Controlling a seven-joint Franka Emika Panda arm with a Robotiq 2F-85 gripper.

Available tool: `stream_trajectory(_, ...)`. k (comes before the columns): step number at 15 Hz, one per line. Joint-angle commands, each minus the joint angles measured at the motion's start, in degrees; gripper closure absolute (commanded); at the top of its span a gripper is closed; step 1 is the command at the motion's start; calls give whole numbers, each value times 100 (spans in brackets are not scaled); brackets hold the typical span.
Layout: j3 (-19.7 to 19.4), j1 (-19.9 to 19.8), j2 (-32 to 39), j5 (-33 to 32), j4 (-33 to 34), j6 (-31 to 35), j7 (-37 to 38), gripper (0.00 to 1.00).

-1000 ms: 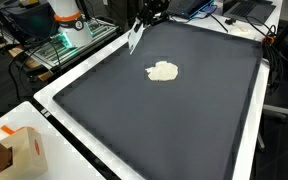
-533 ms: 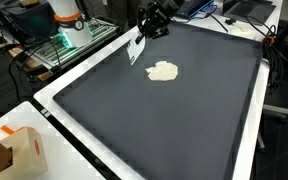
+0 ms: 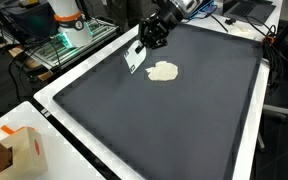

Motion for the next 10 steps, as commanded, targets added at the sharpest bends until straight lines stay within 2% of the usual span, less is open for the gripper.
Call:
stream_trajectory(1, -69, 141, 225, -312, 80, -36, -200, 99)
stream_trajectory(10, -2, 253, 429, -687, 52, 79, -645, 99)
